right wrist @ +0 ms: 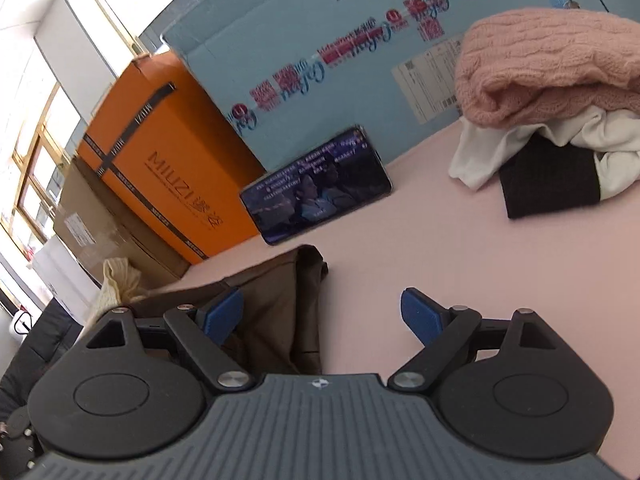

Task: Fold clothes
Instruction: 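Grasp the jacket edge with the left tool while the right tool grasps another edge, then open both tools and release the jacket onto the table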

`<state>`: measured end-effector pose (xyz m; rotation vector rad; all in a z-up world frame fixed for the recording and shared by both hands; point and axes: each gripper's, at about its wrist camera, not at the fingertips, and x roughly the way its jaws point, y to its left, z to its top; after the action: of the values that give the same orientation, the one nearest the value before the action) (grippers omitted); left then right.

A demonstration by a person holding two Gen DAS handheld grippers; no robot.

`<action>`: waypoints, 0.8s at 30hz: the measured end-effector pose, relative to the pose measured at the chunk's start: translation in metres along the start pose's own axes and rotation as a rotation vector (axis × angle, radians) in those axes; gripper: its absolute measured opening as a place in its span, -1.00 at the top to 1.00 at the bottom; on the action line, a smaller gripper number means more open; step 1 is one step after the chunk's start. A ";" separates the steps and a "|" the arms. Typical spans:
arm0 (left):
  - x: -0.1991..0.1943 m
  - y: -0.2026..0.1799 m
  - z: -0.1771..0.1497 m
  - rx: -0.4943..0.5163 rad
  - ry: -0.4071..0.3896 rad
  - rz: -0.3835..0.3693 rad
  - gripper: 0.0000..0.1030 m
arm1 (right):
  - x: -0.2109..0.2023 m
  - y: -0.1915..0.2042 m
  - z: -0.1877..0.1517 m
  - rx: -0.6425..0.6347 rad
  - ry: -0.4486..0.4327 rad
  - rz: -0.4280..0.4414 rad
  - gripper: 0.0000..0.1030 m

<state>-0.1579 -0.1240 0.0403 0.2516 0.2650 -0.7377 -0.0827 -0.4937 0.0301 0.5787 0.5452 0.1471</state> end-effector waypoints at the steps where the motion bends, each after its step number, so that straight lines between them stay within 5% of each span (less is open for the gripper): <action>1: -0.004 0.007 0.002 -0.018 -0.017 0.021 0.75 | 0.008 -0.001 0.001 -0.002 0.020 0.005 -0.65; 8: -0.032 0.053 -0.002 -0.129 -0.069 0.216 0.75 | 0.055 0.026 0.001 -0.147 0.097 0.038 -0.60; 9: -0.034 0.059 -0.004 -0.141 -0.071 0.239 0.75 | 0.060 0.031 0.000 -0.171 0.110 0.044 -0.01; 11: -0.038 0.069 -0.004 -0.158 -0.083 0.279 0.76 | 0.065 0.040 -0.006 -0.231 0.124 0.022 0.51; 14: -0.043 0.080 0.000 -0.176 -0.127 0.319 0.81 | 0.056 0.046 -0.012 -0.324 0.076 0.030 0.79; 20: -0.049 0.105 -0.001 -0.226 -0.150 0.411 0.84 | 0.036 0.030 0.015 -0.293 -0.015 -0.010 0.85; 24: -0.038 0.128 -0.031 -0.277 0.033 0.486 0.75 | 0.041 0.011 0.025 -0.241 0.052 -0.007 0.85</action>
<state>-0.1014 0.0004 0.0401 0.0583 0.3187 -0.2121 -0.0339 -0.4848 0.0356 0.3388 0.5703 0.2188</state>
